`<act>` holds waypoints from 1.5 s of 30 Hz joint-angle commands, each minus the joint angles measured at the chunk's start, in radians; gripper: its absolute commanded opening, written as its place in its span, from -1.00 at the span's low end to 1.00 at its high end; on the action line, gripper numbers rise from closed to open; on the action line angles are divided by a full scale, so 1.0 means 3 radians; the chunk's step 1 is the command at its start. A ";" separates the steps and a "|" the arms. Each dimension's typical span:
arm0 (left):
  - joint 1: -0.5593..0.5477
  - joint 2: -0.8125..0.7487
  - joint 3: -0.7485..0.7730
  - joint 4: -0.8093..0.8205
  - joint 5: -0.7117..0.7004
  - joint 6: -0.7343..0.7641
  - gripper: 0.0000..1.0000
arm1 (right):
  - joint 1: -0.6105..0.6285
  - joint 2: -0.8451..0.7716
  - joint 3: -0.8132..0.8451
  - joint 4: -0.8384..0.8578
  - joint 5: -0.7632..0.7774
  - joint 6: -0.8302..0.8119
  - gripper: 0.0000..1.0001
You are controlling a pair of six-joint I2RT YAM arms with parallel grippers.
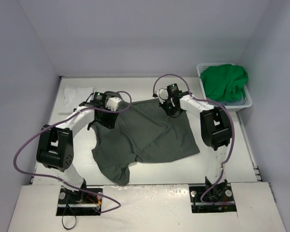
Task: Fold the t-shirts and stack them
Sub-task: Flatten out the tshirt
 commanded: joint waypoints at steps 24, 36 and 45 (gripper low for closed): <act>0.0007 0.1778 0.2001 0.0301 -0.1065 0.0024 -0.22 | -0.0388 0.0989 0.0897 0.0263 0.0165 0.0203 -1.00; 0.0022 0.0769 0.2013 0.0230 -0.0702 0.0044 0.09 | -0.0444 -0.0508 -0.0028 0.0417 0.0043 0.0163 -0.74; 0.0022 -0.0562 0.1079 -0.0240 -0.0524 0.0362 0.15 | -0.0332 -0.1469 -0.0560 -0.0140 -0.0146 -0.0006 -0.38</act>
